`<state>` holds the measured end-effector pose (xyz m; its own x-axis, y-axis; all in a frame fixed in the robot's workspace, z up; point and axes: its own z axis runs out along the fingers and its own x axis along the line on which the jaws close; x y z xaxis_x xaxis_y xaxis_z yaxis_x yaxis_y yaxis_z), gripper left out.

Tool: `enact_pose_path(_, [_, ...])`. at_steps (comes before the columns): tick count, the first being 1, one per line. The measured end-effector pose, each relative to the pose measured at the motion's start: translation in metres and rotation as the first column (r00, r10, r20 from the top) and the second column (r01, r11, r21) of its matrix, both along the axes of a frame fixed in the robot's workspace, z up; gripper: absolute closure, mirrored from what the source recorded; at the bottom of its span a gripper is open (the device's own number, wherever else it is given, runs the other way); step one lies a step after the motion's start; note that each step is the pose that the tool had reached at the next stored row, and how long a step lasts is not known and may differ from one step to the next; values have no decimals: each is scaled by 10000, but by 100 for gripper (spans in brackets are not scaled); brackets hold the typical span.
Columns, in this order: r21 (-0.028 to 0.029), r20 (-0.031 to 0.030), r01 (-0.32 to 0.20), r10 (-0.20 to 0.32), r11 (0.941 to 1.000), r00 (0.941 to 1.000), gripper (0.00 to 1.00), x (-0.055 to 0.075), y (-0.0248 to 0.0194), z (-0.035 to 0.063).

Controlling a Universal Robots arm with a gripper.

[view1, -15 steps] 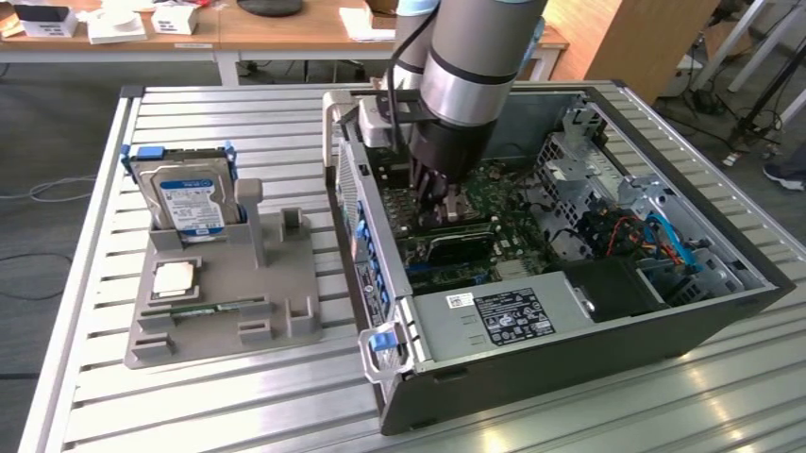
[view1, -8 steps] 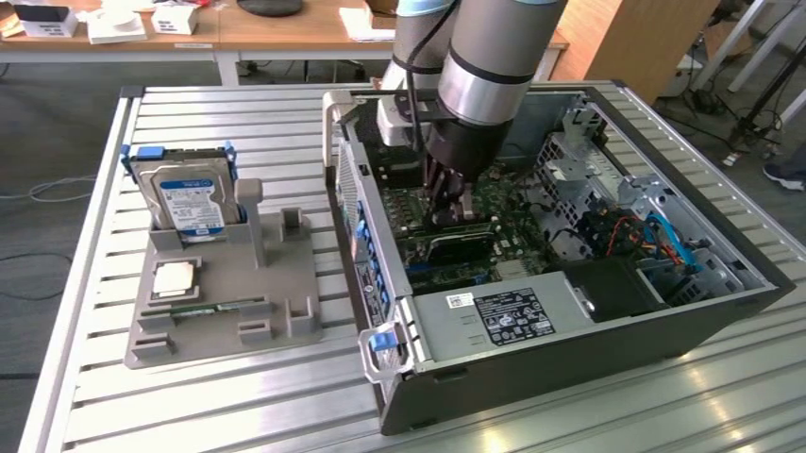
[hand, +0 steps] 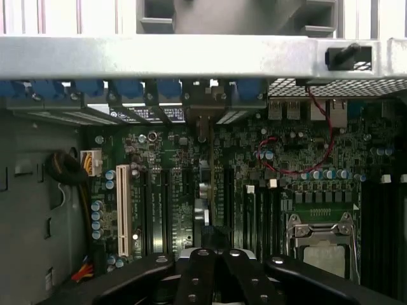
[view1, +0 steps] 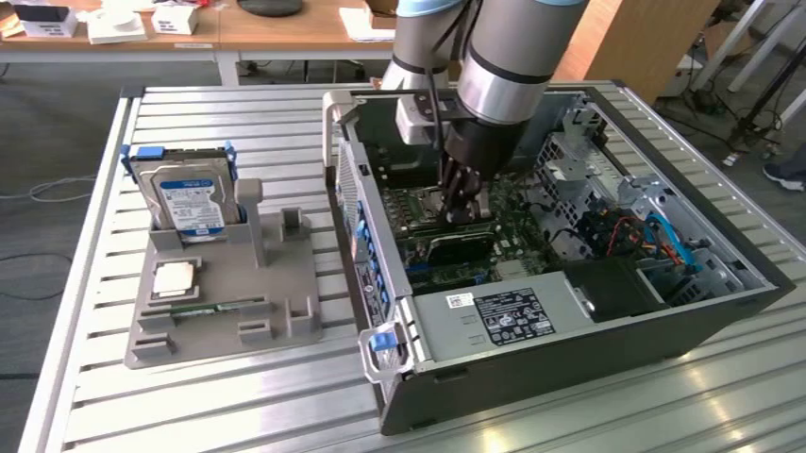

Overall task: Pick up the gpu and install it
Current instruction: 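Press down on the gpu until it lock into place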

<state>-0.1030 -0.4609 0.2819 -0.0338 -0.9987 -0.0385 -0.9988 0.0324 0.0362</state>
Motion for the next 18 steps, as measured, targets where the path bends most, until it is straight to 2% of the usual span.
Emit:
enact_pose_path(5, [0, -4, 0, 0, 10000, 10000, 89, 86, -1, 0])
enact_pose_path(18, [0, -4, 0, 0, 10000, 10000, 89, 102, 0, 0])
